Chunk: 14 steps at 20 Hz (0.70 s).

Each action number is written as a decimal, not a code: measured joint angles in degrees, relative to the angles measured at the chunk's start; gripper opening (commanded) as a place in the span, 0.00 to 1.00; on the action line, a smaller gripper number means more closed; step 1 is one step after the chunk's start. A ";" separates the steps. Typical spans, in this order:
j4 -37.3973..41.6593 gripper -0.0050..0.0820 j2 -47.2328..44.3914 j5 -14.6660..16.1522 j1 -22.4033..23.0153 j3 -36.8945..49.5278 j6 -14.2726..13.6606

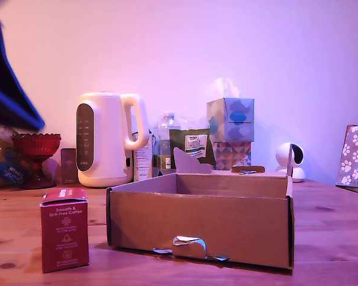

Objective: Pick the red carton of coffee filters and place it in the cardboard box

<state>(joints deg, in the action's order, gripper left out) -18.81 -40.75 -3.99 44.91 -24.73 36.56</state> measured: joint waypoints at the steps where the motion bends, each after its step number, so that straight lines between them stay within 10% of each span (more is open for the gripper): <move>1: -0.17 0.60 -1.01 0.48 0.00 -0.48 0.59; 7: -3.02 0.70 -8.90 3.43 -0.04 -9.14 3.41; 14: -5.35 0.82 -19.45 -0.92 -0.04 -9.60 7.37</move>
<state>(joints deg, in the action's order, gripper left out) -24.16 -60.20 -4.91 44.86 -34.33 43.92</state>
